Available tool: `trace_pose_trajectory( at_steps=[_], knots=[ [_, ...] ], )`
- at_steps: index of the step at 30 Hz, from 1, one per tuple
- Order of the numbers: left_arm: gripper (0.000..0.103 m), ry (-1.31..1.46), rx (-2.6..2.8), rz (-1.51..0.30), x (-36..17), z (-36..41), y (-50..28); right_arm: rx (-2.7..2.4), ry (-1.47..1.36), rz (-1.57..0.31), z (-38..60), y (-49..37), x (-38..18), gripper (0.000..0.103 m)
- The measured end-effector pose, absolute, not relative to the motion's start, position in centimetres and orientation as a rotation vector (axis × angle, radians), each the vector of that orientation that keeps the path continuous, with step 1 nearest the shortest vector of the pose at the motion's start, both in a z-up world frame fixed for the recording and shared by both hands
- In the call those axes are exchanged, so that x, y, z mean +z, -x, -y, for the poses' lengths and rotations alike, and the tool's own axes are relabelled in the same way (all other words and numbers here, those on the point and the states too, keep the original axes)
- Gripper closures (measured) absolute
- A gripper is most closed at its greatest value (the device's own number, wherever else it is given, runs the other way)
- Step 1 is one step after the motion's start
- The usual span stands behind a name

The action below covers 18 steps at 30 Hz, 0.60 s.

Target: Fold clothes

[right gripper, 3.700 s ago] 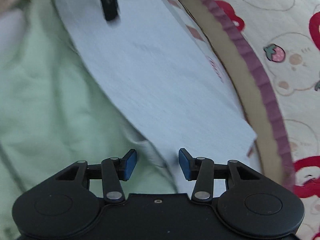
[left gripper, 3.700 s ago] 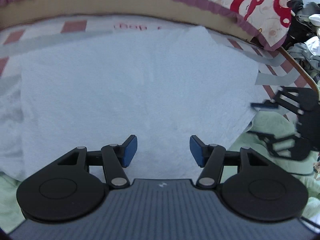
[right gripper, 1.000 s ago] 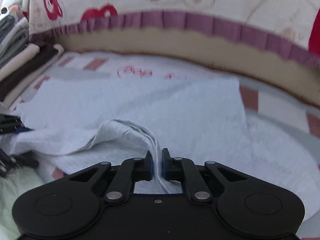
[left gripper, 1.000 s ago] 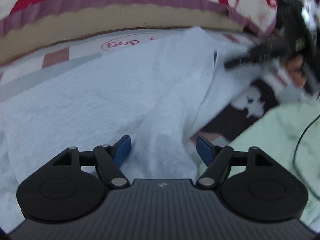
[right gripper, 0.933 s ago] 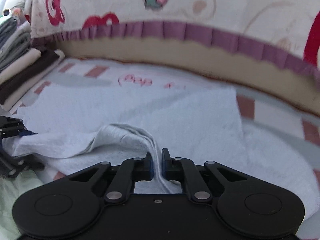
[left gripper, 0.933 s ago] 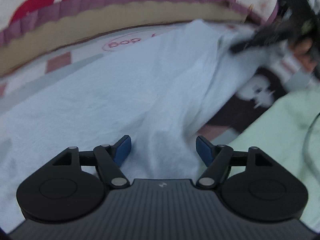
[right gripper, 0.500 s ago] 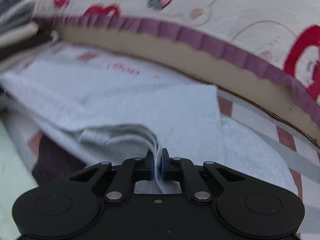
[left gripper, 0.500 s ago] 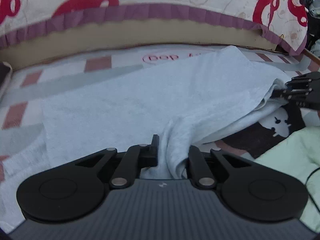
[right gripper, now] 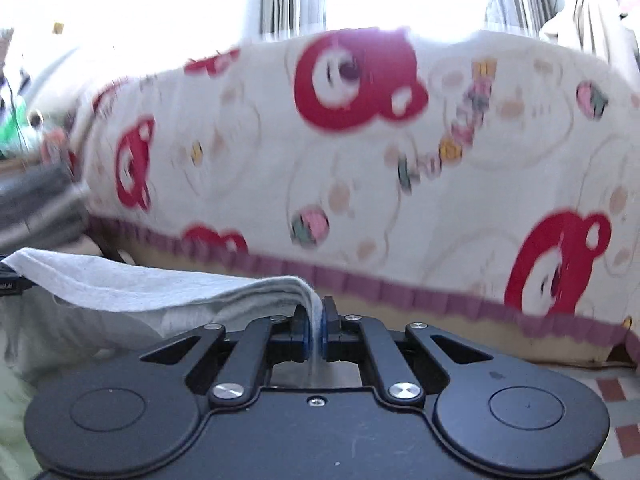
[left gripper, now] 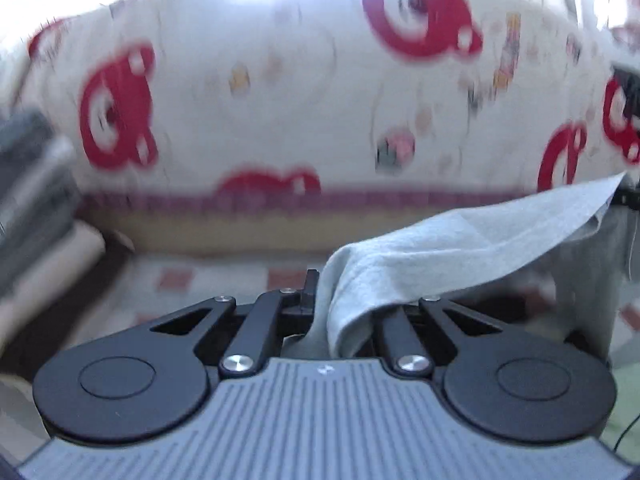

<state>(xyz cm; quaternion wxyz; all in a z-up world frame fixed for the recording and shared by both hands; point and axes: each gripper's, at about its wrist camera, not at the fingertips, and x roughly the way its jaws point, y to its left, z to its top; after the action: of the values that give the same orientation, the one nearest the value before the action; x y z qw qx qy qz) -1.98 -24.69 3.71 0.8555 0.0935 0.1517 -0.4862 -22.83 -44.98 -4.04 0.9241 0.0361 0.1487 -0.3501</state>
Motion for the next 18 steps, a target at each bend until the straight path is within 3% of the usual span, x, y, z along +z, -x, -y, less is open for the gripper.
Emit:
trace_pose_trajectory(
  at_steps=[9,14,18],
  knots=[
    [0.097,-0.29,-1.062,-0.012,16.1,18.1,7.2,-0.562,-0.121,-0.189,39.7,27.1,6.6,0.098],
    [0.096,-0.271,-1.125,-0.05,19.2,15.0,8.9,-0.483,-0.176,-0.194,38.1,29.6,10.0,0.098],
    [0.096,-0.25,-1.139,-0.13,18.1,15.3,8.3,-0.464,-0.216,-0.253,38.0,29.7,9.6,0.098]
  ],
)
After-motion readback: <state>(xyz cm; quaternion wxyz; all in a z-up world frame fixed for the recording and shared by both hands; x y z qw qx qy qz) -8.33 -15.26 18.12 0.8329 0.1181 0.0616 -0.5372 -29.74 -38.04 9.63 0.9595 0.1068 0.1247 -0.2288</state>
